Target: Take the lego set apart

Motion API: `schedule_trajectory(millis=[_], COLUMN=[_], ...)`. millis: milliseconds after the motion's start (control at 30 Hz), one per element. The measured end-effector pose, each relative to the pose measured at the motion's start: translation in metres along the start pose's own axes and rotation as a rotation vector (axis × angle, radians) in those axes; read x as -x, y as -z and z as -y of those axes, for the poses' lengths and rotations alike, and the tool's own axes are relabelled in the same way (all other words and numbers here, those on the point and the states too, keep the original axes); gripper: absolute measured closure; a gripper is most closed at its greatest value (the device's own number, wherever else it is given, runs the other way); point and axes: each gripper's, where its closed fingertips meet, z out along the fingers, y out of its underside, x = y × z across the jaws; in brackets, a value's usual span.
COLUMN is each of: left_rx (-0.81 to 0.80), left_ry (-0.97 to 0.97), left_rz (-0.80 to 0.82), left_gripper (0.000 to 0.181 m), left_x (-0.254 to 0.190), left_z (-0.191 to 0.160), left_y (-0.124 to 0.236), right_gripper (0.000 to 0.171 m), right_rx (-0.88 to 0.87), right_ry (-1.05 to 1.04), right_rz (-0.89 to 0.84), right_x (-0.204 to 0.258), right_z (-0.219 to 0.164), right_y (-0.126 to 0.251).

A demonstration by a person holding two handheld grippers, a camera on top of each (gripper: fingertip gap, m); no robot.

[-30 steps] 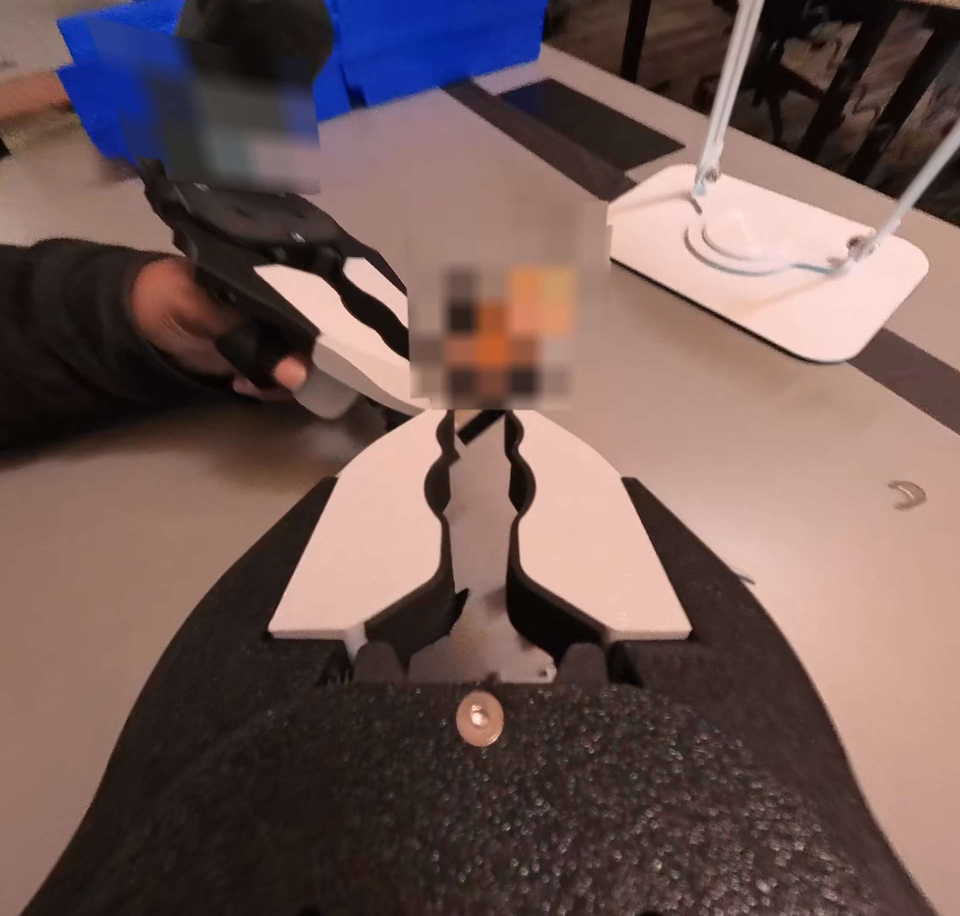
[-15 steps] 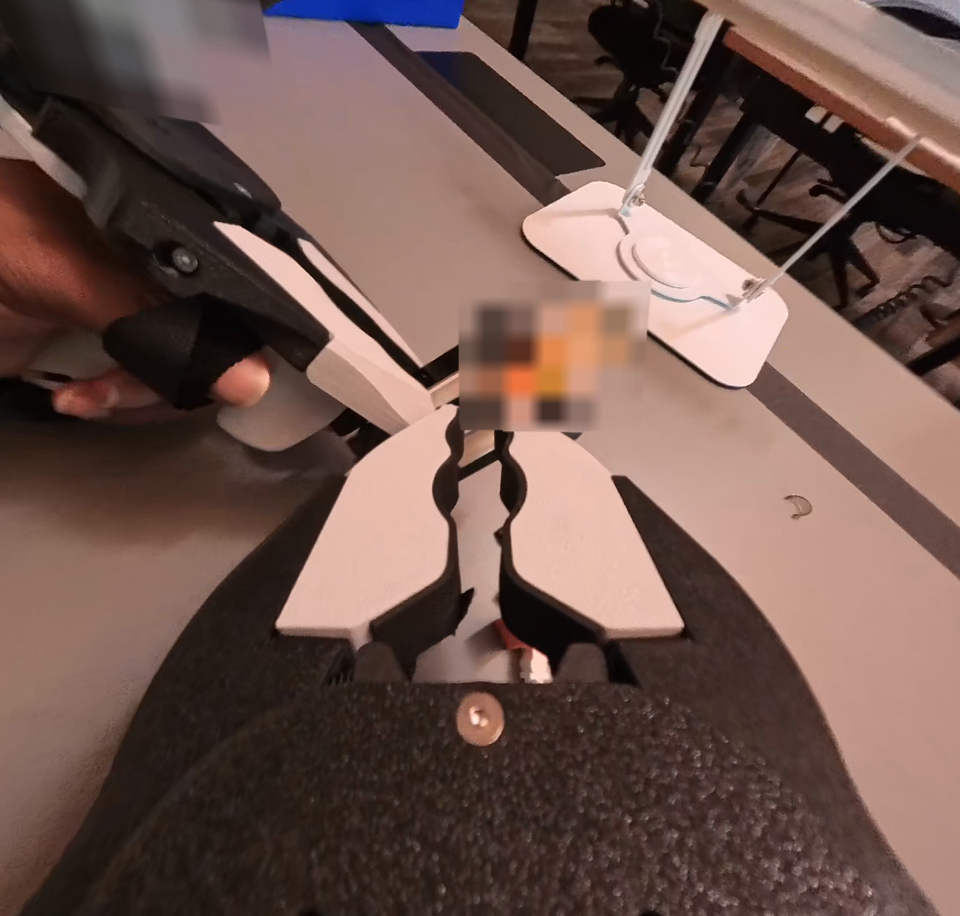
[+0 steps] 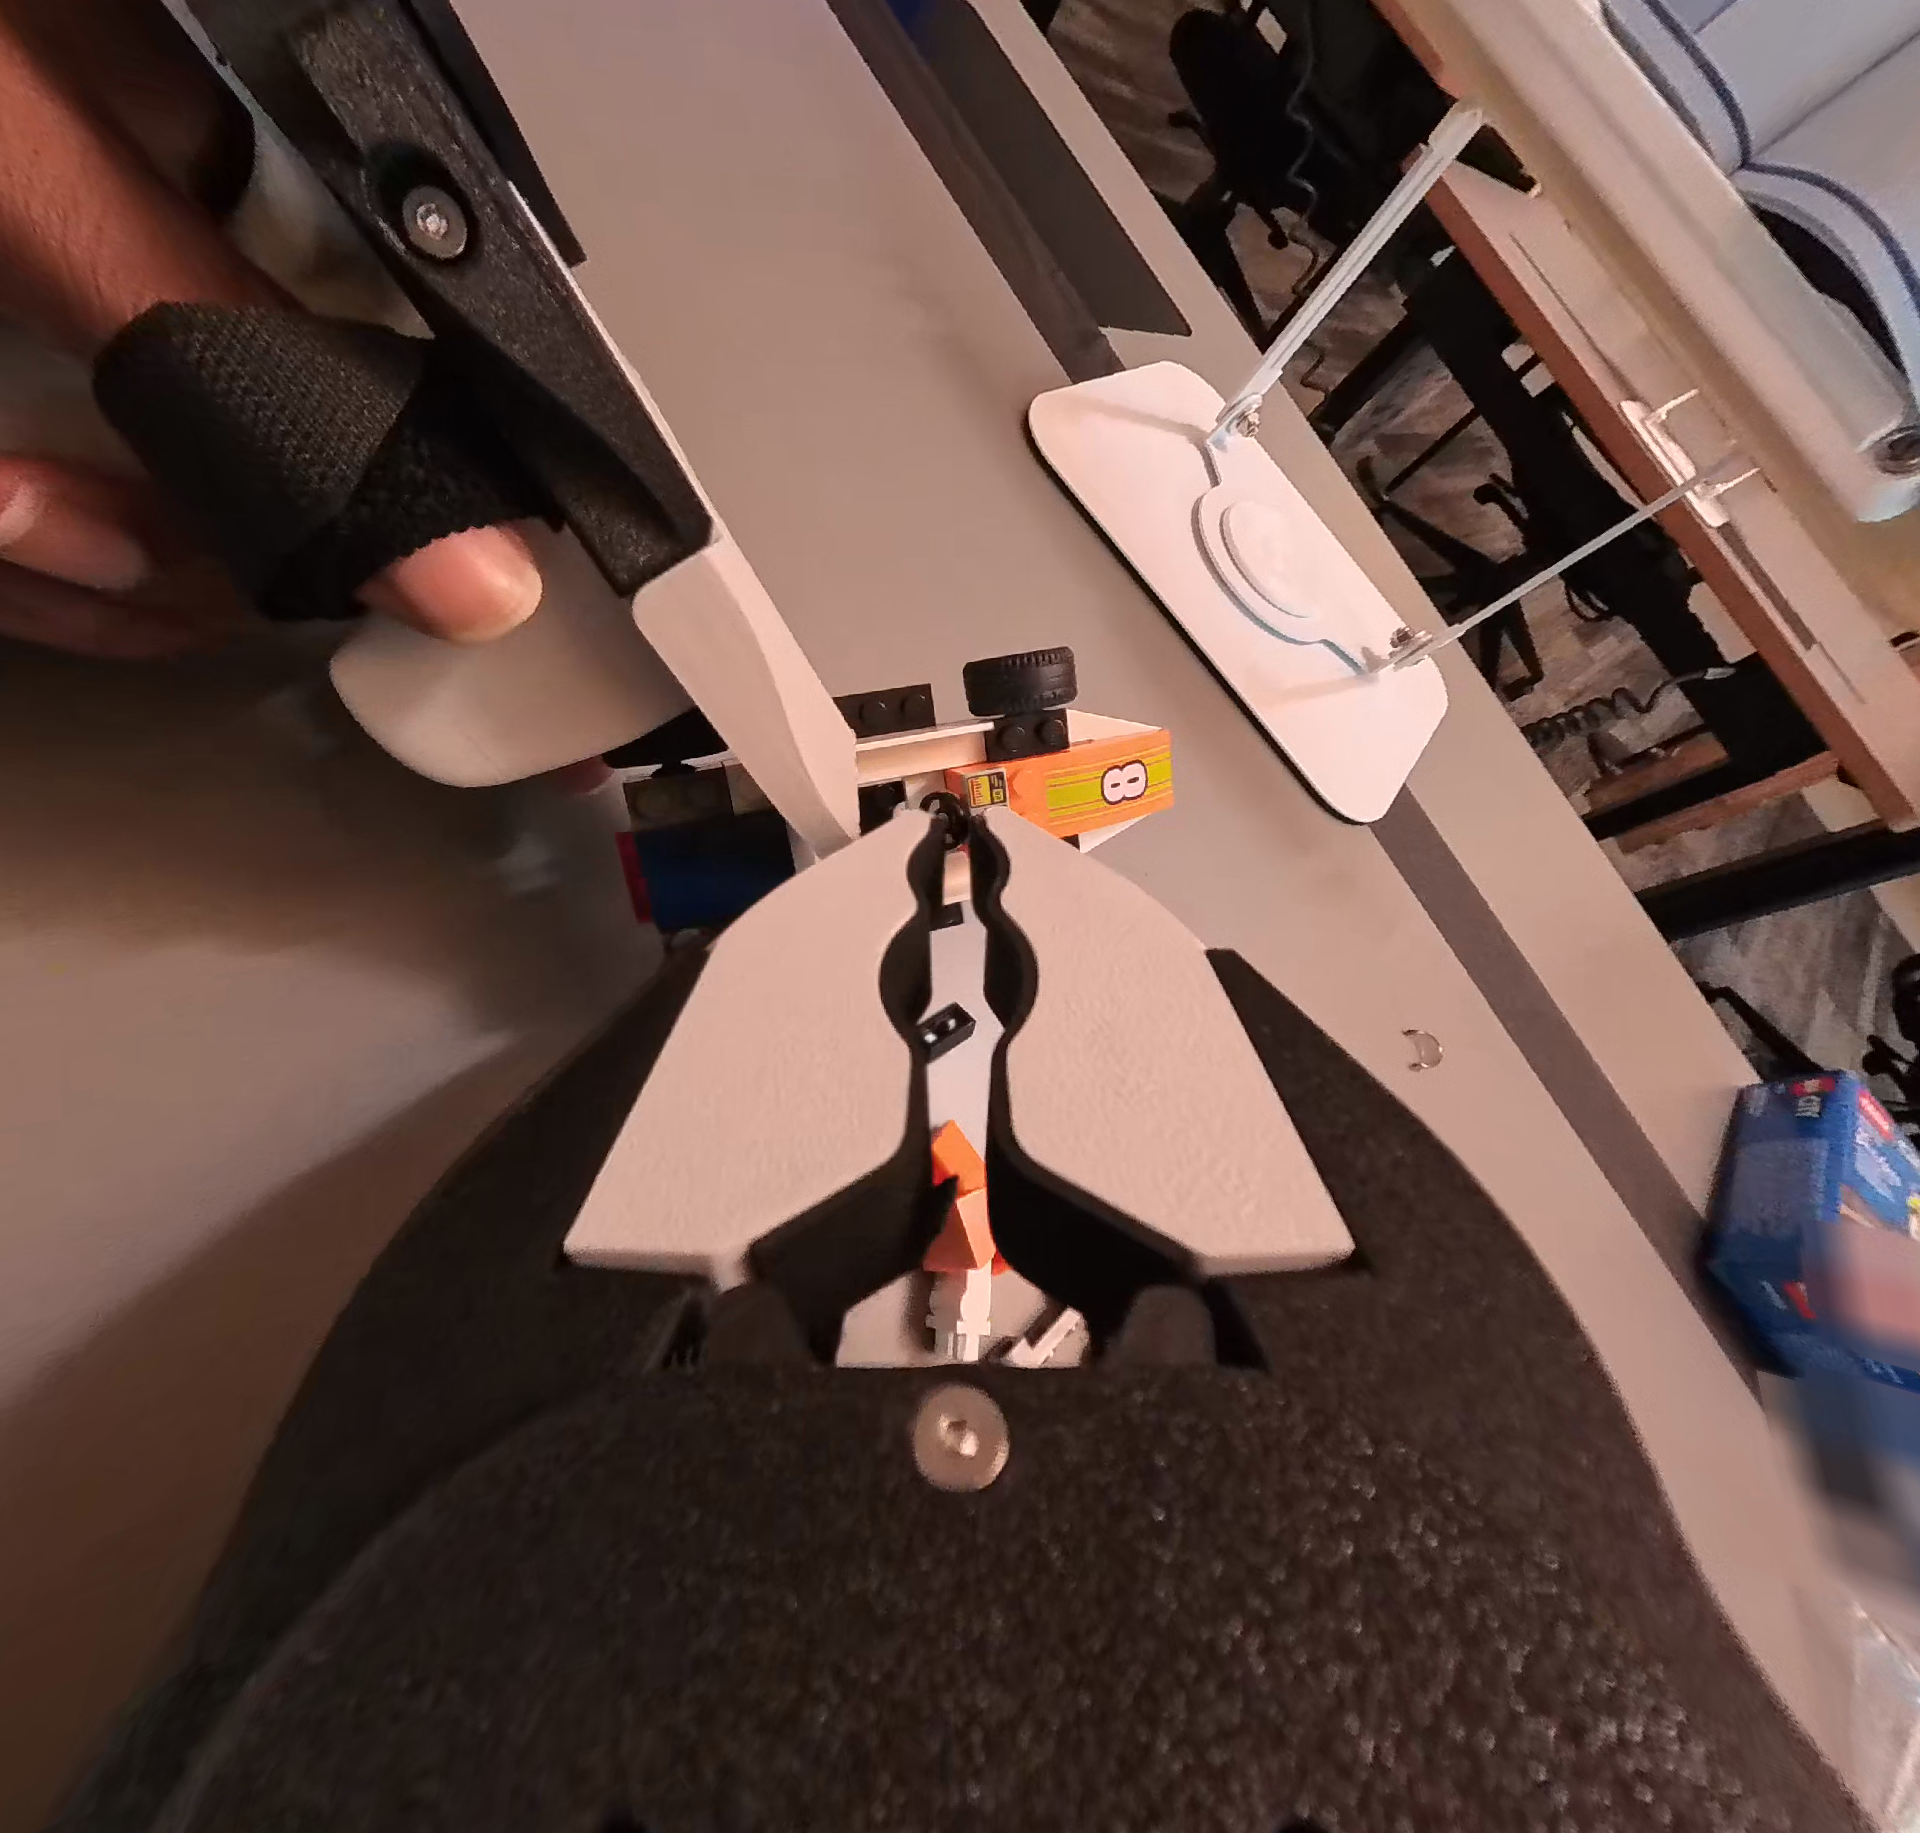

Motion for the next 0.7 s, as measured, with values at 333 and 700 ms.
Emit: schedule_trajectory(millis=[333, 700], left_rx=[-0.001, -0.049], left_ry=[-0.007, -0.009], left_rz=[0.013, 0.007], left_gripper=[0.167, 0.167], left_x=[0.002, 0.006], left_z=[0.001, 0.011], left_y=[0.002, 0.008], right_gripper=[0.17, 0.17], right_rx=[-0.022, -0.081], right_ry=[0.089, 0.074], right_rz=[0.058, 0.094], right_x=[0.006, 0.003], right_z=[0.0, 0.012], right_y=[0.004, 0.017])
